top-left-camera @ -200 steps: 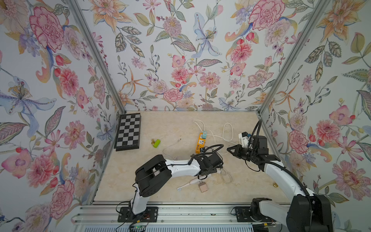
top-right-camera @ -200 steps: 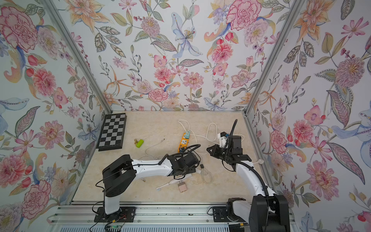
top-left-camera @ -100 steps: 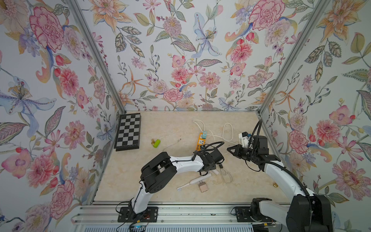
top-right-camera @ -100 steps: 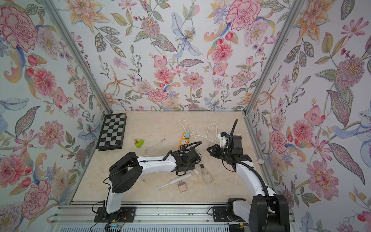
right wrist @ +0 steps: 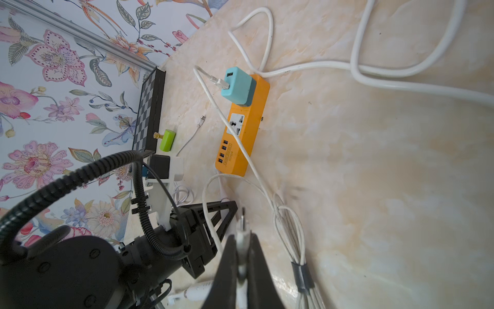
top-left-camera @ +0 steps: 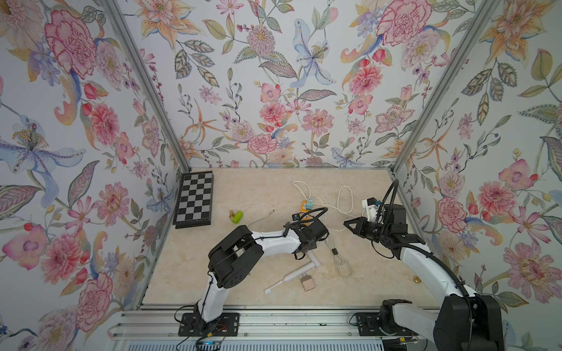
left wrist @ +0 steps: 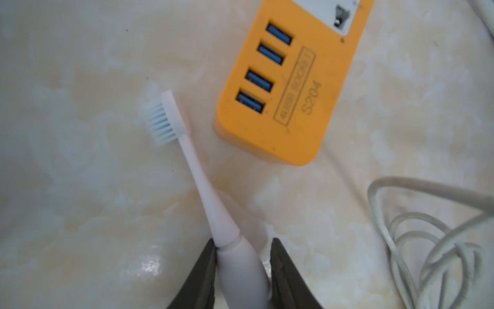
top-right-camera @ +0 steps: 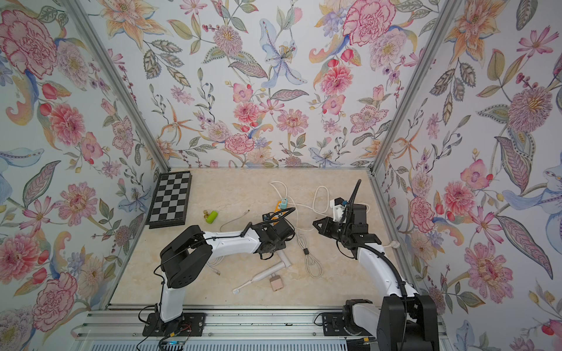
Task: Charge the electric toothbrush
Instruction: Pick up the electric toothbrush from the center of the board.
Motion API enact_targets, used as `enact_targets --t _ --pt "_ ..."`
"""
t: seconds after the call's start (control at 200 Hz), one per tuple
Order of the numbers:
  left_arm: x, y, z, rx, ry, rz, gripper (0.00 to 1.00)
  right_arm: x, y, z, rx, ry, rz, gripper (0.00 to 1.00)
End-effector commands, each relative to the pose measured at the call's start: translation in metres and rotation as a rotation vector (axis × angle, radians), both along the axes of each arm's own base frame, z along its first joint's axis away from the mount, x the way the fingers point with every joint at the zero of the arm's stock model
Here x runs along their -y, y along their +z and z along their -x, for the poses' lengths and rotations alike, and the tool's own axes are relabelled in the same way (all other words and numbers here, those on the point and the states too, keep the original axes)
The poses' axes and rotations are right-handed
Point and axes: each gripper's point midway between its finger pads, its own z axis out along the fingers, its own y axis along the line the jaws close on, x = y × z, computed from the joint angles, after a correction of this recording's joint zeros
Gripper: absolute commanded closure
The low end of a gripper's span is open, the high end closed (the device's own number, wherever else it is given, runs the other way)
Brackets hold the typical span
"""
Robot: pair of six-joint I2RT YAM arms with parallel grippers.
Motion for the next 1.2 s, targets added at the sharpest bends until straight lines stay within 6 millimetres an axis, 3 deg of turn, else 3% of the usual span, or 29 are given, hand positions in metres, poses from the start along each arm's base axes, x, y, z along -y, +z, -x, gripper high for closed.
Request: enact_targets --t 0.0,0.24,0.36,0.49,0.715,0.841,0.996,1.196 --pt "-0.036 -0.009 -0.012 0.007 0.015 -0.104 0.68 -0.003 0.004 0.002 0.02 0.002 -0.009 1.0" --pt "-0.062 0.004 -0.06 0.081 -0.041 -0.158 0.71 -0.007 0.003 0.002 0.02 0.005 -0.002 1.0" --pt "-0.062 0.012 -0.07 0.093 -0.093 -0.166 0.69 -0.011 0.004 0.002 0.023 0.011 0.004 1.0" --pt "-0.059 0.02 -0.062 0.074 -0.127 -0.133 0.56 -0.018 0.006 0.004 0.027 0.028 0.007 1.0" --pt "-0.073 0.023 -0.025 0.018 -0.073 -0.114 0.48 -0.037 0.014 0.009 0.043 0.089 0.0 1.0" --pt "-0.058 0.016 -0.008 0.001 -0.087 -0.034 0.47 -0.042 0.017 0.011 0.047 0.101 -0.005 1.0" --pt "-0.039 0.015 -0.008 0.006 -0.116 -0.005 0.46 -0.044 0.021 0.011 0.057 0.104 -0.006 1.0" --pt "-0.046 -0.001 -0.002 -0.026 -0.081 -0.019 0.53 -0.042 0.021 0.013 0.06 0.097 -0.004 1.0"
